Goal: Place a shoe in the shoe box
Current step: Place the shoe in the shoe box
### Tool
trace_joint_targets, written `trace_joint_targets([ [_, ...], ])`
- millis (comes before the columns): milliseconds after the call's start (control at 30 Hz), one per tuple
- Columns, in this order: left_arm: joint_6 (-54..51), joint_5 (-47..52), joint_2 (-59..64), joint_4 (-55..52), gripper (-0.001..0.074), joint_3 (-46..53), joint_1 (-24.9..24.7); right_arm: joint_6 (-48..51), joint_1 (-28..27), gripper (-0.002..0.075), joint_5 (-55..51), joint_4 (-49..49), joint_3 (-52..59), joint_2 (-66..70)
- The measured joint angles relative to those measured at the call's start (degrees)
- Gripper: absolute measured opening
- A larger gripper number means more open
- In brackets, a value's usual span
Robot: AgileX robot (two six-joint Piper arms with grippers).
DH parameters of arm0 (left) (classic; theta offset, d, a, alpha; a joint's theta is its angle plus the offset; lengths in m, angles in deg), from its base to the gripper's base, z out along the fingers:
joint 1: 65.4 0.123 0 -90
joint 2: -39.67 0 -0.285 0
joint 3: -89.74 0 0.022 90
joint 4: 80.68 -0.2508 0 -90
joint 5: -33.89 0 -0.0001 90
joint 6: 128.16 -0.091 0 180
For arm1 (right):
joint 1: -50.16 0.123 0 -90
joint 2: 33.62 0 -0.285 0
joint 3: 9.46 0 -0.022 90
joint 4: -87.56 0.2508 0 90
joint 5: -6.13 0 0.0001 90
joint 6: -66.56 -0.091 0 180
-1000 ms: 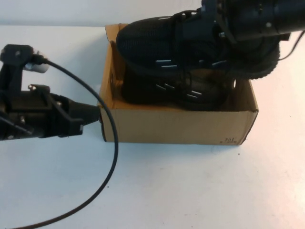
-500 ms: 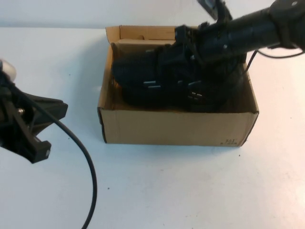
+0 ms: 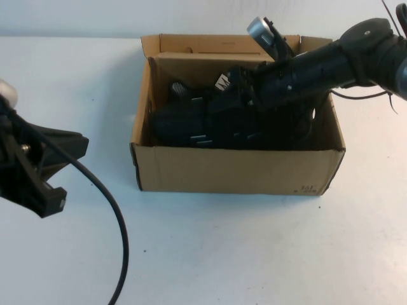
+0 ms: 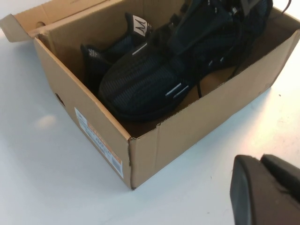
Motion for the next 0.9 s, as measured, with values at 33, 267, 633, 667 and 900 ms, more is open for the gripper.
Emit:
trace_joint_targets([
  [33, 0.0, 0.0, 0.0, 0.0, -0.0001, 0.0, 0.0, 0.0, 0.0, 0.0049, -0.2, 0.0, 0.0, 0.2],
  [267, 0.1, -0.2, 0.0, 0.0, -0.0001, 0.0, 0.0, -2.1, 0.0, 0.0049, -1.7, 0.5, -0.3, 1.5],
  [633, 1.0, -0.7, 0.0, 0.0, -0.0001, 0.0, 0.0, -3.4, 0.0, 0.0046, -3.2, 1.6, -0.6, 4.6],
  [667, 1.0, -0.8, 0.0, 0.0, -0.0001, 0.0, 0.0, -3.4, 0.0, 0.0047, -3.2, 1.6, -0.6, 4.6],
  [900, 1.0, -0.8, 0.0, 0.0, -0.0001, 0.0, 0.0, -2.1, 0.0, 0.0259, -3.9, 1.5, -0.6, 4.3],
])
